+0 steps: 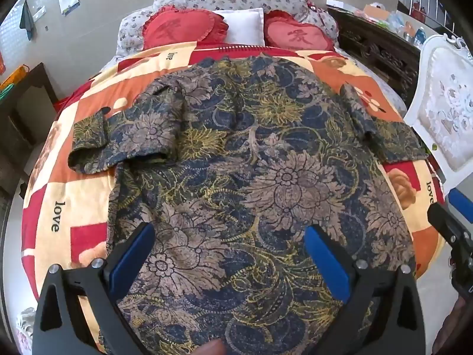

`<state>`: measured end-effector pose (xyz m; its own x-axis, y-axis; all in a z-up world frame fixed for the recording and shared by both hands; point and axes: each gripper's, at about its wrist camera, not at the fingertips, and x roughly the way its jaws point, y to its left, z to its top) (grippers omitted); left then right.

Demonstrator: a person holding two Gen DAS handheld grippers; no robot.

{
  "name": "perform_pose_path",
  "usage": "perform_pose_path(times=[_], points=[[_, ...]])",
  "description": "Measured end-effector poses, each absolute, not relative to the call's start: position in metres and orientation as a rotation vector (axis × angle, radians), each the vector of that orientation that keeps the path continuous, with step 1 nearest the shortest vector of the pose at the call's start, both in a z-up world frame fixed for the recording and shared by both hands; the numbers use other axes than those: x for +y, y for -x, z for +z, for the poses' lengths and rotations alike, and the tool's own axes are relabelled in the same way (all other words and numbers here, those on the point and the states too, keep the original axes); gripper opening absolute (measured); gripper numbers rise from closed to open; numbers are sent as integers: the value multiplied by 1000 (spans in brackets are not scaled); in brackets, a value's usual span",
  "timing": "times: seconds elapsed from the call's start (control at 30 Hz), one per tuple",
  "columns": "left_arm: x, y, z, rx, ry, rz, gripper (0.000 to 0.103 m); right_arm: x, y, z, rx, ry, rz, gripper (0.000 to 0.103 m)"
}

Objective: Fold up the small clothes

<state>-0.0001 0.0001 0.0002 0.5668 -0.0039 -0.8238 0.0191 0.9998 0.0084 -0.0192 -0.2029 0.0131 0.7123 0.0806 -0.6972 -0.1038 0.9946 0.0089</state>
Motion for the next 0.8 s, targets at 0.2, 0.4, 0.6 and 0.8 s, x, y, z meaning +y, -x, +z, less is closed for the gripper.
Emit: perform_pose_path(times=[0.2, 0.4, 0.6, 0.8], points=[[-7, 3, -1, 954, -28, 0, 103, -206, 18, 5, 790, 8, 99, 85], [-10, 6, -3, 974, -21, -26, 103, -202, 16, 3, 809, 6, 66, 85], [-12, 12, -1, 900, -45, -103, 103, -201, 14, 1, 835, -17, 44, 85], [-6, 16, 3, 886, -5, -174, 103, -197, 14, -1, 844, -10, 48, 85]])
